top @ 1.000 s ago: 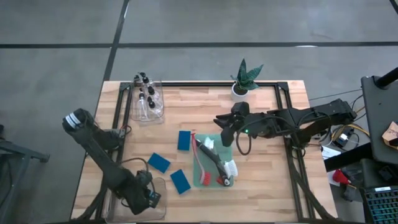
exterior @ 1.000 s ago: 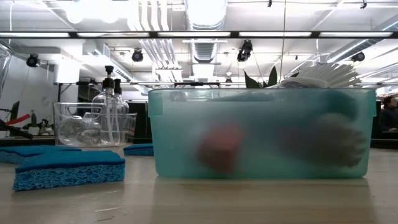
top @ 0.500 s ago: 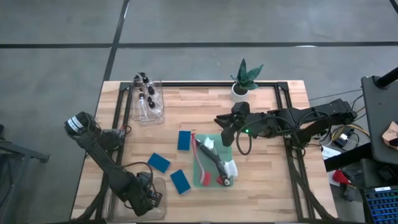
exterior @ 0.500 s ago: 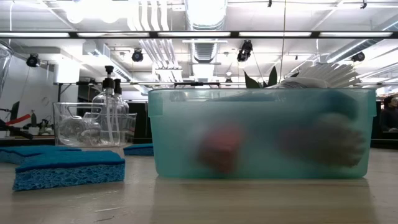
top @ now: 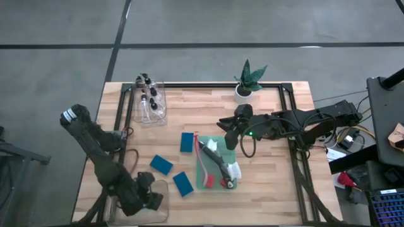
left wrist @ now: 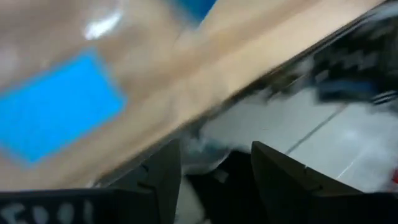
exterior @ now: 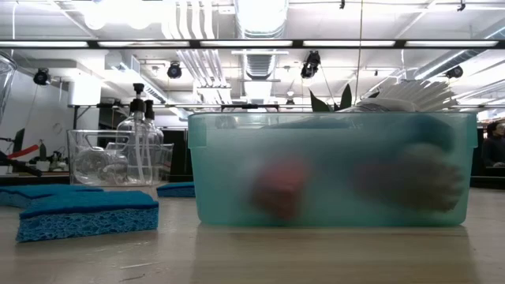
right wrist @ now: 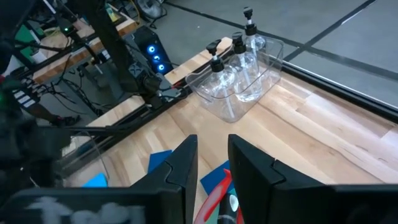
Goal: Pick & Place Kitchen Sink Supplies
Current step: Put the blue sponge into the bottom transparent bin
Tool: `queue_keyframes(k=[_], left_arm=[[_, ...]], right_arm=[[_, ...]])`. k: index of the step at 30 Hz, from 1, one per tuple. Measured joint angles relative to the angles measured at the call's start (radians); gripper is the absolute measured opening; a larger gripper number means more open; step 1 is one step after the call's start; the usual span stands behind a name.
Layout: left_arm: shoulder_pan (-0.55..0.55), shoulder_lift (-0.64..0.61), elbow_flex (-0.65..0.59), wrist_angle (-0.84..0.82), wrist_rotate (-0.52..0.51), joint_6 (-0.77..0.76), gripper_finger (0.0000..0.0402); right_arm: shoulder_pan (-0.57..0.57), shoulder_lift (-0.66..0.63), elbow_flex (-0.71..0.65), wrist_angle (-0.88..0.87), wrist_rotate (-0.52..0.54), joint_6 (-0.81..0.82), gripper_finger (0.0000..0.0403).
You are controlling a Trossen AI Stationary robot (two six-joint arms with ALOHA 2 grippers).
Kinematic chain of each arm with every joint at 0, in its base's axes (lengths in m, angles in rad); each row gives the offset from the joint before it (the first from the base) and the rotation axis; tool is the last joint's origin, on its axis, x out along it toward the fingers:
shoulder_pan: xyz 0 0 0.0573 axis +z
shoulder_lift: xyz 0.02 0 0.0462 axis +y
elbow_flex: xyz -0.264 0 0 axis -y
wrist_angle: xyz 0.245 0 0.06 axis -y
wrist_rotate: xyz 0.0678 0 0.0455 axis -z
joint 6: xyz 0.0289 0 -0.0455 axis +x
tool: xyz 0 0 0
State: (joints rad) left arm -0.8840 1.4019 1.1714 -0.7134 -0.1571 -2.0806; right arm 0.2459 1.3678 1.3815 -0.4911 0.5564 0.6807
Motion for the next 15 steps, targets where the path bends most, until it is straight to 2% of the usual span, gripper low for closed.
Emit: queue_keyframes(k=[3, 5, 11, 15], left_arm=[[0.026, -0.048, 0.001, -0.018, -0.162, 0.097, 0.0184], [0.054, -0.075, 0.0, -0.055, -0.194, 0.154, 0.0183], [0.188, -0.145, -0.014, -0.233, -0.108, 0.232, 0.0182], [0.298, -0.173, -0.015, -0.391, -0.032, 0.391, 0.0181]], right_arm=[[0.0, 0.0, 0.0, 0.0, 0.0, 0.0, 0.0077], [0.0, 0.0, 0.0, 0.0, -0.001, 0.0, 0.0072], [0.0, 0.0, 0.0, 0.0, -0.005, 0.0, 0.007], [0.0, 0.0, -0.001, 0.0, -0.005, 0.01, 0.0076]])
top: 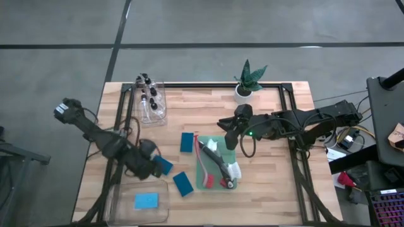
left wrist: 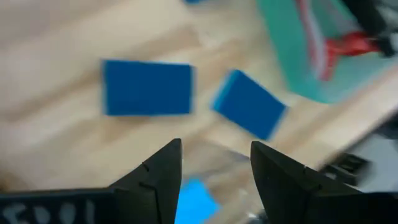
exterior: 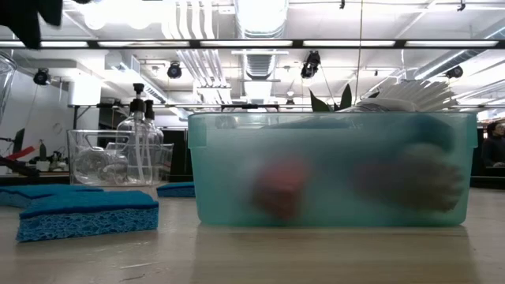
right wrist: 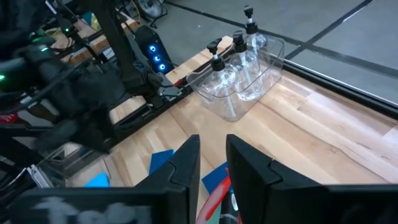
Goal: Pick & Place Kitchen Sink Supplies
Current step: Put the blue sponge into the bottom transparent bin
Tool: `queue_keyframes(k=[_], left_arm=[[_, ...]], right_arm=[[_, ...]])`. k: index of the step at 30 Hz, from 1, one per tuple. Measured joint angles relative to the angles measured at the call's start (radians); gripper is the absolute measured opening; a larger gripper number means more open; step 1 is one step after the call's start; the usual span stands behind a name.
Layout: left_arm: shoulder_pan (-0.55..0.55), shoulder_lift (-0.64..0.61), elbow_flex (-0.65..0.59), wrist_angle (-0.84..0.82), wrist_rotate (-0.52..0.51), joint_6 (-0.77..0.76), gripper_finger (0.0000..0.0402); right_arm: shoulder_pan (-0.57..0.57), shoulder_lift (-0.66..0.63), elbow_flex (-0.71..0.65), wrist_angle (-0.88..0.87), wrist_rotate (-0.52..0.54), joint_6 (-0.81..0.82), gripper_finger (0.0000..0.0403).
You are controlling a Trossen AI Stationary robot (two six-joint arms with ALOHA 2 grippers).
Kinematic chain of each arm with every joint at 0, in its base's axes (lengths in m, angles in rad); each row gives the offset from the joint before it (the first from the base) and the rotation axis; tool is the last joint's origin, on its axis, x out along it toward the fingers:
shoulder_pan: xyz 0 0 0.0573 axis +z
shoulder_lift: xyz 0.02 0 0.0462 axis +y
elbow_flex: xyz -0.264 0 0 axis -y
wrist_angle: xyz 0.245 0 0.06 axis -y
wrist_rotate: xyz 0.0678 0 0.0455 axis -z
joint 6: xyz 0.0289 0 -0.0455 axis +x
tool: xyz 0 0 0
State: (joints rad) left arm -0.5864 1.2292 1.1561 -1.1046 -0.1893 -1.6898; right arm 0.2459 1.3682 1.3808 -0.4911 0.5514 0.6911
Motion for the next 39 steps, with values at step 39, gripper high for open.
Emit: queue_keyframes(k=[39], left_arm=[[0.278, -0.184, -0.718, 0.517, 0.205, 0.257, 0.018]], right_arm=[[-0.002, 0.019, -0.001, 0.002, 0.027, 0.03, 0.0059]])
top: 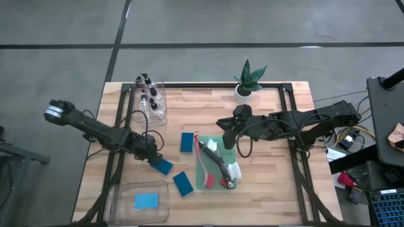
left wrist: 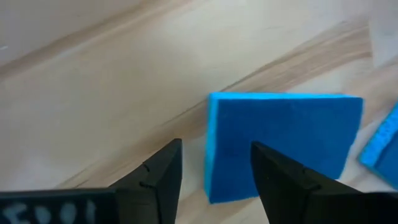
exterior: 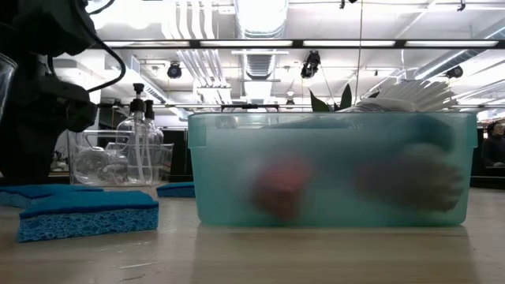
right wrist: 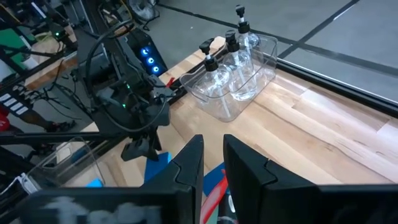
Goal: Pick & Place Kitchen Sink Supplies
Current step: Put the blue sponge into the bottom transparent bin
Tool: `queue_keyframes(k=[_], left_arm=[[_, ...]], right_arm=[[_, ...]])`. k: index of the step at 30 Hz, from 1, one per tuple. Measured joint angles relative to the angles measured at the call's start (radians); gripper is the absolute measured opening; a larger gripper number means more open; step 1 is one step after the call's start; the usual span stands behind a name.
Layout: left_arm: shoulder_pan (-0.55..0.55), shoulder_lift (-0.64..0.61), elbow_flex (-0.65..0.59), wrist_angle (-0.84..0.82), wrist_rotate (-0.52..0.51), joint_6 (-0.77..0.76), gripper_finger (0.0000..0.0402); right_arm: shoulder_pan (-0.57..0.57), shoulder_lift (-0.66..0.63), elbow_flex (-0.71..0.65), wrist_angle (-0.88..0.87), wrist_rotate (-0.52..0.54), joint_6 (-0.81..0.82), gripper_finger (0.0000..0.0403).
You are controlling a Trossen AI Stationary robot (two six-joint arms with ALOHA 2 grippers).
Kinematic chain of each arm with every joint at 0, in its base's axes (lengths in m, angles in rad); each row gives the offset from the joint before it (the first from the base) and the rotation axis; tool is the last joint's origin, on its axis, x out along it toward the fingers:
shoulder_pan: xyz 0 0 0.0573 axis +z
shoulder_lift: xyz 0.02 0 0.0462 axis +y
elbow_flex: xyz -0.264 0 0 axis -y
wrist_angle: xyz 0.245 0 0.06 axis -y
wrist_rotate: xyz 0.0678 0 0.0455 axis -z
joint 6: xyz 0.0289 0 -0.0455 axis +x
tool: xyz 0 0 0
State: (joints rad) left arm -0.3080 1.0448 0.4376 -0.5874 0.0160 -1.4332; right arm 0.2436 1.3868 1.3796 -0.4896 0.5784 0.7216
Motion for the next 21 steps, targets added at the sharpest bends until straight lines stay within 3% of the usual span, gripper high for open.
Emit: queue_keyframes(k=[6, 15, 21], left_arm=[[0.0, 0.017, -0.001, 0.046, -0.017, 0.037, 0.0141], [0.0, 0.055, -0.027, 0.072, -0.017, 0.036, 0.0018], [0.0, 0.024, -0.018, 0.057, -0.015, -0.027, 0.0003]], right_arm=[[0.0, 0.0, 0.0, 0.0, 0.023, 0.0, 0.0057], [-0.006, 0.005, 0.0, -0.002, 0.028, -0.004, 0.0056], [-0.01, 0.007, 0.0, -0.002, 0.027, -0.018, 0.0057]])
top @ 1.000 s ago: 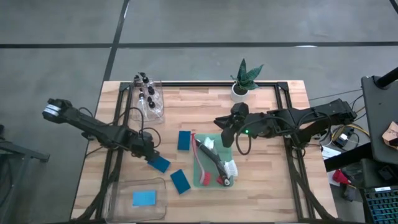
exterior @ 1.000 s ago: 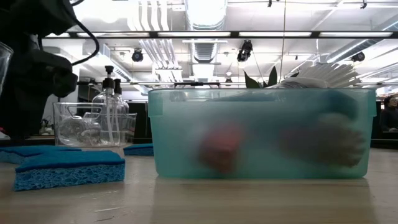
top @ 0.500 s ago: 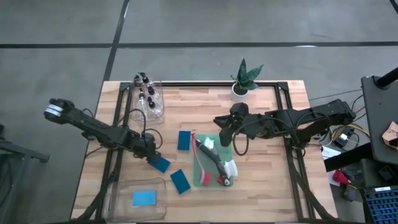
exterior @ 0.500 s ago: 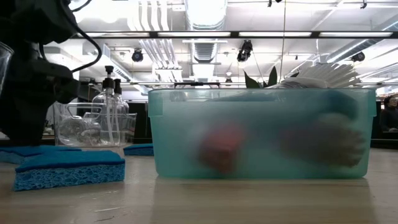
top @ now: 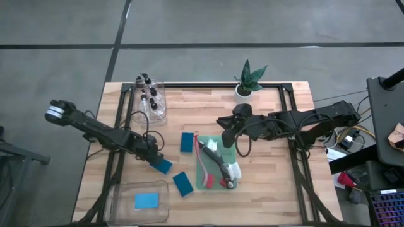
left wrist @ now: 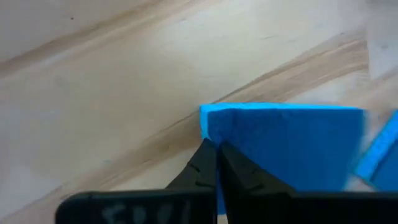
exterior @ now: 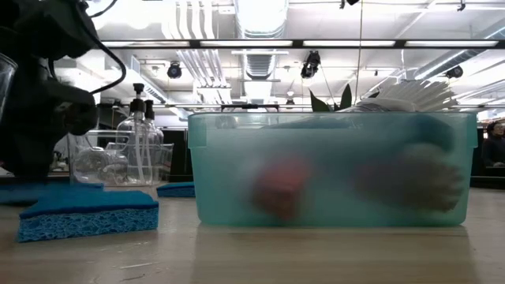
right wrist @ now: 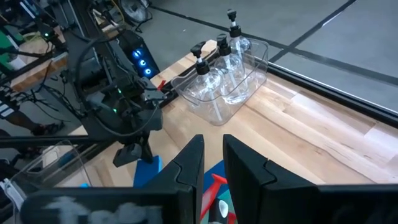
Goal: Pick & Place Kitchen Sink Supplies
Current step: Put the blue sponge into the bottom transparent bin
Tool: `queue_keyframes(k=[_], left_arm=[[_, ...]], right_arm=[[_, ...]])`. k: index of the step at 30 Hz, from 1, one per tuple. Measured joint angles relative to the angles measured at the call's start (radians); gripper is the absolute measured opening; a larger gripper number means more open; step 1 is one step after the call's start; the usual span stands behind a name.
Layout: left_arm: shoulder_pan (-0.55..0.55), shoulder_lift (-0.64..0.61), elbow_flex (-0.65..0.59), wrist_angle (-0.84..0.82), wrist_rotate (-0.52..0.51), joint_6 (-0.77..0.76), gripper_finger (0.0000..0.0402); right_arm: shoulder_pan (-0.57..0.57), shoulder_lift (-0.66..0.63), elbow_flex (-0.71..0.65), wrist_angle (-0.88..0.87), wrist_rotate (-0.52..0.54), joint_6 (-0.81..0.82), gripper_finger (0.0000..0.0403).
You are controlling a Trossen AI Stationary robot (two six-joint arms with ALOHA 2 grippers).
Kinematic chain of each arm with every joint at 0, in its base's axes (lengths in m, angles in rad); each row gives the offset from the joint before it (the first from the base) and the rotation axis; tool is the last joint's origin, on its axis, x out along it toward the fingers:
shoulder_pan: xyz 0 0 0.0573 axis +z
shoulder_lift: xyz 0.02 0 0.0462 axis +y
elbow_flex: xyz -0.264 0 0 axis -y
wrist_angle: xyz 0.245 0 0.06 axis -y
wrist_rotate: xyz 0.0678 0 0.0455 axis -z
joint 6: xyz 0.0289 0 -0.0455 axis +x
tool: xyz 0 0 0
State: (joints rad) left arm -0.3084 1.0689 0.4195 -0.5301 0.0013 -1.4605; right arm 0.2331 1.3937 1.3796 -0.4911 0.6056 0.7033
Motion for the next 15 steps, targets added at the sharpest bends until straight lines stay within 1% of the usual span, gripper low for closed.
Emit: queue_keyframes(k=[5, 8, 15], left_arm=[[0.0, -0.058, 0.052, -0.018, 0.001, -0.015, 0.0001], [0.0, -0.096, 0.108, -0.063, 0.001, -0.015, 0.0001], [-0.004, -0.178, 0.323, -0.273, -0.073, 0.032, 0.0]], right_arm=[[-0.003, 0.0, 0.0, 0.0, 0.0, -0.013, 0.0057], [-0.003, 0.0, 0.0, -0.002, 0.0, -0.02, 0.0057], [-0.009, 0.0, 0.0, -0.003, 0.0, -0.034, 0.0057]])
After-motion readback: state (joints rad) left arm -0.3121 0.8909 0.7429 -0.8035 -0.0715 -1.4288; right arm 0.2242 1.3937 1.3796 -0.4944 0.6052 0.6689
